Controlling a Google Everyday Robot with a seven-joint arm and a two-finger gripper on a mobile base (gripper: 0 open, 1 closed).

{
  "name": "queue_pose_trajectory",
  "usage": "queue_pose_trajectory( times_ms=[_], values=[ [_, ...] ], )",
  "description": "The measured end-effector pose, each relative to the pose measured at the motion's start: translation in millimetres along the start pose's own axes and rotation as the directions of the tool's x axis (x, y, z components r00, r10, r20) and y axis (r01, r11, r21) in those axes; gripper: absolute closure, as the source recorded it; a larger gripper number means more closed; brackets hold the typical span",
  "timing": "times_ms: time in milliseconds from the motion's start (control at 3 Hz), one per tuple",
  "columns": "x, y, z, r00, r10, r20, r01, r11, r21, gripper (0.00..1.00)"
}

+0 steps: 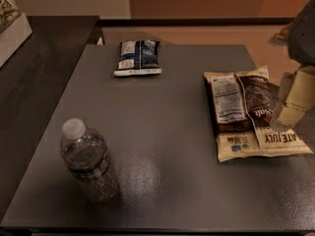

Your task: Move brown chip bag near water bottle

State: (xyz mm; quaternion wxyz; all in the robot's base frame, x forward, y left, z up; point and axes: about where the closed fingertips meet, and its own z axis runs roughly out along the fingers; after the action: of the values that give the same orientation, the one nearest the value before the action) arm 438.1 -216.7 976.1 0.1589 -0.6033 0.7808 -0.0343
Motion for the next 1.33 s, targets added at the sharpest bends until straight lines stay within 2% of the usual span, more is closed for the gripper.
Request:
queue_pose_trajectory(
  times_ms=[333, 667, 1000, 1333],
  values=[
    [0.0, 0.0, 0.0, 1.000, 0.000, 0.000, 0.000, 1.0000, 0.000, 0.00],
    [4.4, -2.7, 12.0, 0.996, 0.064, -0.065, -0.067, 0.9967, -0.045, 0.00],
    [16.1, -14.1, 33.6, 0.961, 0.210, -0.179, -0.222, 0.9734, -0.054, 0.00],
    [29.1, -27.3, 53.4, 0.892, 0.364, -0.267, -0.376, 0.9268, 0.010, 0.00]
  ],
)
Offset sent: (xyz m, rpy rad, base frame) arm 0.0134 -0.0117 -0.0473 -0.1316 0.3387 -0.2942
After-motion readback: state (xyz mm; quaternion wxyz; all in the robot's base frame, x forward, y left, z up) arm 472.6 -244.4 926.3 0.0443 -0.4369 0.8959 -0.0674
